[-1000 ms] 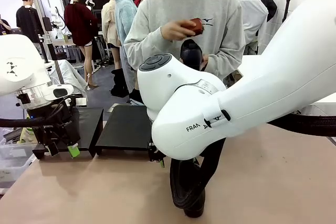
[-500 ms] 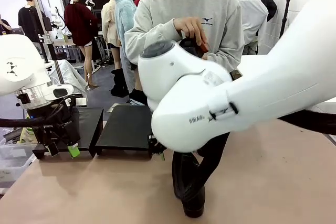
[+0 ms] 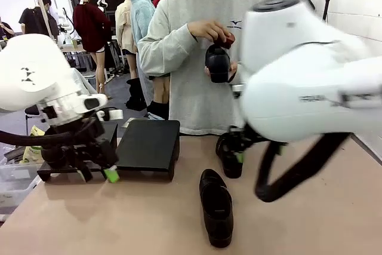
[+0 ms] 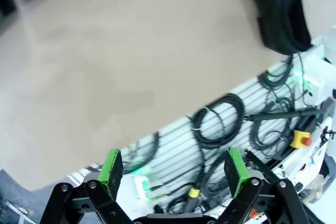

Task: Organize the shoes by placing them on the stand.
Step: Place the Shoe from the middle of the table onto the Shoes Stand.

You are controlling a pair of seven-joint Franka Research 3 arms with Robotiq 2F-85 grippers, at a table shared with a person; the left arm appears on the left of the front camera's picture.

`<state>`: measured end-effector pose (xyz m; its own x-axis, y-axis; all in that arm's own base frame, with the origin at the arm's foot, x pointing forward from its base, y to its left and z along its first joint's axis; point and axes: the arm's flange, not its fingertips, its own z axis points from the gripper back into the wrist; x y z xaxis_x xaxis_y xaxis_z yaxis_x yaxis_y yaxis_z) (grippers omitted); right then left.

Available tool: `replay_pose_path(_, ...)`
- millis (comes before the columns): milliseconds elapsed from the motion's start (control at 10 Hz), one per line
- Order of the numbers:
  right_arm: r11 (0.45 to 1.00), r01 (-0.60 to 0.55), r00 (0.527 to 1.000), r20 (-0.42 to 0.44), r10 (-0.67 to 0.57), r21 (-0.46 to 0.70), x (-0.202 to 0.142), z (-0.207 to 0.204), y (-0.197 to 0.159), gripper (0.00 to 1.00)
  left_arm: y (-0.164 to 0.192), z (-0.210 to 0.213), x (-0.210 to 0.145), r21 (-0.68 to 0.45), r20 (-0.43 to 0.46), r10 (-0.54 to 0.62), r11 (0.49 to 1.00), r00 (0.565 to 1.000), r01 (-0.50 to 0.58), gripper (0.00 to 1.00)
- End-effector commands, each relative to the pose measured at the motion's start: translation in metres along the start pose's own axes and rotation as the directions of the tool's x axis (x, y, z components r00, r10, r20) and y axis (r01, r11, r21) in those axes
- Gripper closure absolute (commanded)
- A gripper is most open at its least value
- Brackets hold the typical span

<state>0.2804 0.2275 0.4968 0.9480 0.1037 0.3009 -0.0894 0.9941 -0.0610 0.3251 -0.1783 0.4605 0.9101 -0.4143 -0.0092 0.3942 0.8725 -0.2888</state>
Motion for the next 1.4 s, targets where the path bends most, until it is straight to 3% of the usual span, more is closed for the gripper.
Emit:
replay_pose_path(0, 0.997, 0.049, 0.999, 0.002, -0.049, 0.066, -0.027, -0.005, -0.056, 0.0, -0.031, -0.014, -0.002, -0.039, -0.051, 0.158, 0.986, 0.986, -0.16, 0.0)
replay_pose_path(100, 0.995, 0.061, 0.998, -0.027, -0.059, 0.082, -0.036, -0.007, -0.074, 0.0, -0.032, -0.016, -0.002, -0.052, -0.041, 0.235, 0.97, 0.971, -0.237, 0.0)
replay_pose_path(200, 0.986, 0.114, 0.993, -0.035, -0.111, 0.118, -0.045, -0.006, -0.081, 0.0, -0.028, -0.01, -0.004, -0.014, -0.026, 0.057, 0.998, 0.998, -0.058, 0.0)
replay_pose_path(300, 0.997, 0.063, 0.998, 0.0, -0.063, 0.043, -0.015, 0.005, -0.055, 0.0, -0.028, -0.01, -0.004, -0.014, -0.026, 0.057, 0.998, 0.998, -0.058, 0.0)
replay_pose_path(400, 0.997, 0.063, 0.998, 0.0, -0.063, 0.043, -0.015, 0.005, -0.055, 0.0, -0.042, -0.017, -0.005, -0.02, -0.041, 0.139, 0.99, 0.989, -0.14, 0.0)
replay_pose_path(600, 0.997, 0.063, 0.998, 0.0, -0.063, 0.043, -0.015, 0.005, -0.055, 0.0, -0.087, -0.048, 0.023, -0.008, -0.085, 0.129, 0.992, 0.988, -0.13, 0.0)
replay_pose_path(800, 0.997, 0.063, 0.998, 0.0, -0.063, 0.043, -0.015, 0.005, -0.055, 0.0, -0.13, -0.085, 0.058, 0.016, -0.074, 0.279, 0.96, 0.958, -0.278, 0.0)
replay_pose_path(1000, 0.997, 0.063, 0.998, 0.0, -0.063, 0.043, -0.015, 0.005, -0.055, 0.0, -0.151, -0.114, 0.086, 0.023, -0.092, 0.336, 0.942, 0.937, -0.335, 0.0)
replay_pose_path(1100, 0.997, 0.063, 0.998, 0.0, -0.063, 0.043, -0.015, 0.005, -0.055, 0.0, -0.149, -0.108, 0.094, 0.009, -0.059, 0.345, 0.938, 0.937, -0.346, 0.0)
replay_pose_path(1200, 0.997, 0.063, 0.998, 0.0, -0.063, 0.043, -0.015, 0.005, -0.055, 0.0, -0.146, -0.11, 0.061, 0.011, -0.092, 0.295, 0.955, 0.951, -0.296, 0.0)
replay_pose_path(1300, 0.997, 0.063, 0.998, 0.0, -0.063, 0.043, -0.015, 0.005, -0.055, 0.0, -0.146, -0.11, 0.061, 0.011, -0.092, 0.295, 0.955, 0.951, -0.296, 0.0)
